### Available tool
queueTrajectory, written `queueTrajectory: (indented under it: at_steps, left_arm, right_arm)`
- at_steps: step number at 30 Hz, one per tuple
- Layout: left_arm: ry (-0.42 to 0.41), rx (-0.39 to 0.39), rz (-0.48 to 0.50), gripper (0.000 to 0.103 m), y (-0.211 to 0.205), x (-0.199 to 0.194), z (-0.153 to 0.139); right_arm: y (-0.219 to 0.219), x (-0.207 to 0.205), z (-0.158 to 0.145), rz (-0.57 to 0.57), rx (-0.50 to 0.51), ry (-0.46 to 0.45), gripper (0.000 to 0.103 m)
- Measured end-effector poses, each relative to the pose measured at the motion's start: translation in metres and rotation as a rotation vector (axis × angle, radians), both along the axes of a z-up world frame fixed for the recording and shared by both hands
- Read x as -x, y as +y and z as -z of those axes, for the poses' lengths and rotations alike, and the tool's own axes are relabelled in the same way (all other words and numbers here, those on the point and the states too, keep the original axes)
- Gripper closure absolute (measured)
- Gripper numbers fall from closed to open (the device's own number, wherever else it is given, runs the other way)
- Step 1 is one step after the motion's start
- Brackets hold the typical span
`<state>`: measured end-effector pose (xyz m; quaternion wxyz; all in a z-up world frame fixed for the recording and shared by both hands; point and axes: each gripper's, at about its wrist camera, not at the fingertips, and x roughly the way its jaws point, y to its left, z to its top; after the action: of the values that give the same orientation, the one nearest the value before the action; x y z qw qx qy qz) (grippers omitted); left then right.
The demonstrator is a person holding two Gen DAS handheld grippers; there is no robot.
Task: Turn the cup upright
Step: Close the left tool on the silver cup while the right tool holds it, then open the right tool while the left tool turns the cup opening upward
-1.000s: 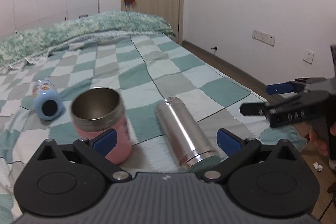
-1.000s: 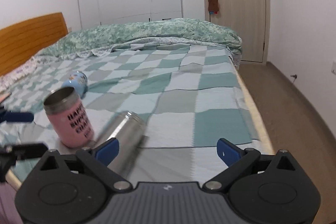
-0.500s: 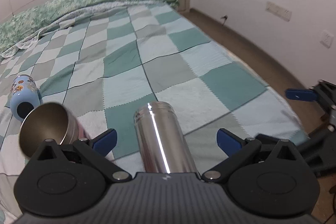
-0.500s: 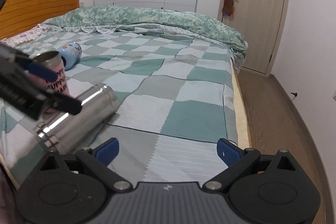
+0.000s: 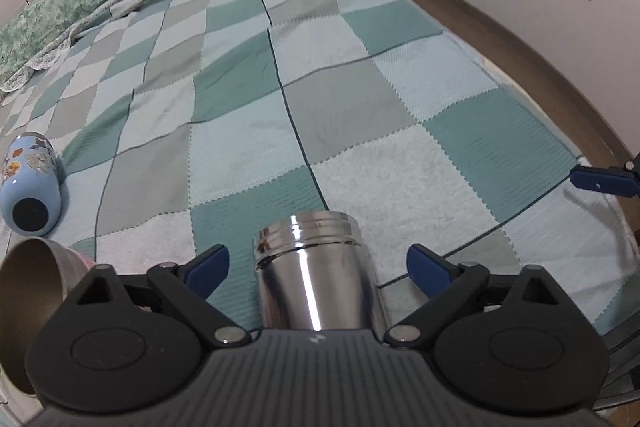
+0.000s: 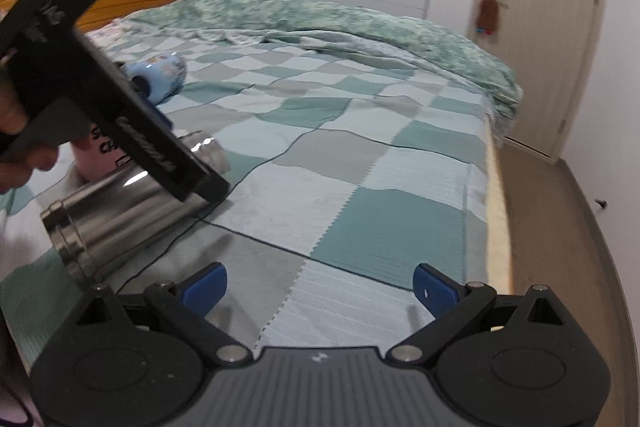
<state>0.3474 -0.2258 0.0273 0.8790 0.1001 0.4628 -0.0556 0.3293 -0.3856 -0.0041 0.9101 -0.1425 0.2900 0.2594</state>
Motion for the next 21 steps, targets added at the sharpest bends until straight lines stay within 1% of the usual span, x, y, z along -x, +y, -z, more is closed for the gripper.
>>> queueTrajectory:
  at_steps: [1,2,3,4,6,8,10,13,15,21]
  left_arm:
    - [0.005,-0.002,-0.002,0.015,-0.001,-0.001,0.002]
    - [0.011,0.0,-0.006,0.024,0.0,-0.002,0.004]
    - [0.022,0.007,-0.014,0.028,0.0,-0.003,0.006]
    - [0.035,0.012,-0.025,0.035,0.001,-0.005,0.009]
    - [0.045,0.039,-0.04,0.036,0.005,-0.008,0.011]
    - [0.039,0.065,-0.04,0.036,0.007,-0.007,0.009]
    - [0.022,0.062,-0.032,0.037,0.006,-0.003,0.006]
    - [-0.021,0.072,-0.014,0.037,0.004,0.009,-0.003]
    - [-0.054,0.091,0.002,0.037,0.005,0.017,-0.012]
    - [-0.179,0.129,0.04,0.038,0.012,0.053,-0.044]
  right_arm:
    - [0.001,-0.002,0.001,-0.005,0.005,0.0,0.003]
    - [0.002,-0.002,0.002,-0.009,0.007,0.0,0.003]
    - [0.002,-0.003,0.003,-0.01,0.007,0.001,0.003]
    - [0.002,-0.005,0.003,-0.01,0.006,0.003,0.003]
    - [0.001,-0.006,0.005,-0.01,0.002,0.004,0.003]
    - [0.001,-0.005,0.004,-0.01,0.0,0.002,0.003]
    - [-0.002,-0.002,0.003,-0.01,-0.005,-0.002,0.003]
    - [-0.003,0.003,-0.001,-0.003,-0.01,-0.011,0.003]
    - [-0.004,0.008,-0.004,0.004,-0.013,-0.016,0.003]
    - [-0.003,0.032,-0.019,0.018,-0.038,-0.05,0.003]
